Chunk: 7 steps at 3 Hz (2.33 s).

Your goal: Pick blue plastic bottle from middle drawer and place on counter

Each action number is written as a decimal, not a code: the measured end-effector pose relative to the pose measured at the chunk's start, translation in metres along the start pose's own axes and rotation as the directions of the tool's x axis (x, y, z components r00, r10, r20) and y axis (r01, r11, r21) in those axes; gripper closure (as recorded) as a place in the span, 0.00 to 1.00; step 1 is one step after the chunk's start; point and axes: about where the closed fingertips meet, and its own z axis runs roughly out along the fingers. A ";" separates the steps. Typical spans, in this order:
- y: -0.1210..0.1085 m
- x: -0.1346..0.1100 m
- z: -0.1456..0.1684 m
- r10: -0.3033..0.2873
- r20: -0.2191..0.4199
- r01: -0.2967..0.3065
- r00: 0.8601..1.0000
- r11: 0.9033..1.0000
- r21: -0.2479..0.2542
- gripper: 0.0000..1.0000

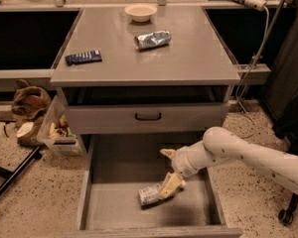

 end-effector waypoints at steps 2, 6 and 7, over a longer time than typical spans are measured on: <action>-0.004 0.015 0.012 0.013 0.025 -0.013 1.000 1.000 -0.008 0.00; -0.023 0.089 0.084 0.053 0.039 -0.056 0.998 0.997 0.062 0.00; -0.021 0.098 0.091 0.046 0.019 -0.047 0.999 0.997 0.054 0.20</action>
Offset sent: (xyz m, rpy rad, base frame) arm 0.0093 -0.0089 -0.0490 0.0663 0.0243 -0.0215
